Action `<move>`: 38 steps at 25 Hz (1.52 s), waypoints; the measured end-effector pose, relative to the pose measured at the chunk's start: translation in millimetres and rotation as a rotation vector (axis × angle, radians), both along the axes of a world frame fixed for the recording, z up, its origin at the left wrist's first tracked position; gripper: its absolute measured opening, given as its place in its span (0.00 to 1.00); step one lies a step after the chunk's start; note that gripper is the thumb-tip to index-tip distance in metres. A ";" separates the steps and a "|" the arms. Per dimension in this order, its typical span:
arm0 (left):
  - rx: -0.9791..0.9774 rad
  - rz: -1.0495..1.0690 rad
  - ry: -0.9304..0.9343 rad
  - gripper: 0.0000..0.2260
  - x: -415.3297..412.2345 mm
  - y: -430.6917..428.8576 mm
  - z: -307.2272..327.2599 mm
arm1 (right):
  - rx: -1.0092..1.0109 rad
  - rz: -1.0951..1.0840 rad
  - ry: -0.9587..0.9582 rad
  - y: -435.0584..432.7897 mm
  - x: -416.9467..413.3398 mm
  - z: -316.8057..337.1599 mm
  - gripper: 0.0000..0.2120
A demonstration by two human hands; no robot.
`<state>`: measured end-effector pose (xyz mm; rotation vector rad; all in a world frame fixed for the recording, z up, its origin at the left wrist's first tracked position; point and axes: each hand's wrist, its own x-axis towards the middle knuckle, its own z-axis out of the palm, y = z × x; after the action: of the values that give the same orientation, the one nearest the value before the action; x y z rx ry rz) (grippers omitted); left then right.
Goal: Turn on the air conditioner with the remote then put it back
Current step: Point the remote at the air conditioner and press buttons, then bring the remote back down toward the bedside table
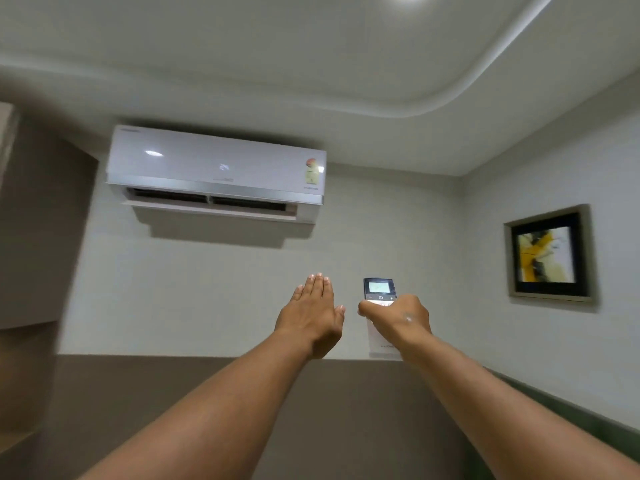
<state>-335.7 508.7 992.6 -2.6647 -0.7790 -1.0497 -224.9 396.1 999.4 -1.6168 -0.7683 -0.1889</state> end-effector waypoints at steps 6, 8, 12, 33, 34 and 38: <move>-0.044 -0.383 -0.017 0.29 150.8 -135.4 -14.8 | -0.044 -0.432 0.041 -171.5 98.3 -9.3 0.22; -0.038 -0.525 -0.027 0.29 194.0 -195.1 -15.9 | -0.060 -0.565 0.078 -244.0 117.3 -7.7 0.20; -0.043 -0.816 -0.053 0.29 258.5 -344.4 -16.9 | -0.059 -0.880 0.104 -406.3 132.1 -8.2 0.18; 0.021 -1.427 0.146 0.30 346.1 -640.4 -125.5 | -0.162 -1.486 0.221 -655.0 136.3 -126.2 0.30; 0.014 -1.431 0.212 0.30 352.5 -640.2 -157.9 | -0.188 -1.484 0.275 -656.0 143.0 -156.7 0.30; 0.001 -1.408 0.463 0.30 382.4 -641.3 -303.8 | -0.315 -1.504 0.505 -659.2 171.1 -298.1 0.27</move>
<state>46.6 -132.7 688.8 -3.0429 1.3463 -0.4287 -53.9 -263.1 701.3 -2.1158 0.9613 -0.6968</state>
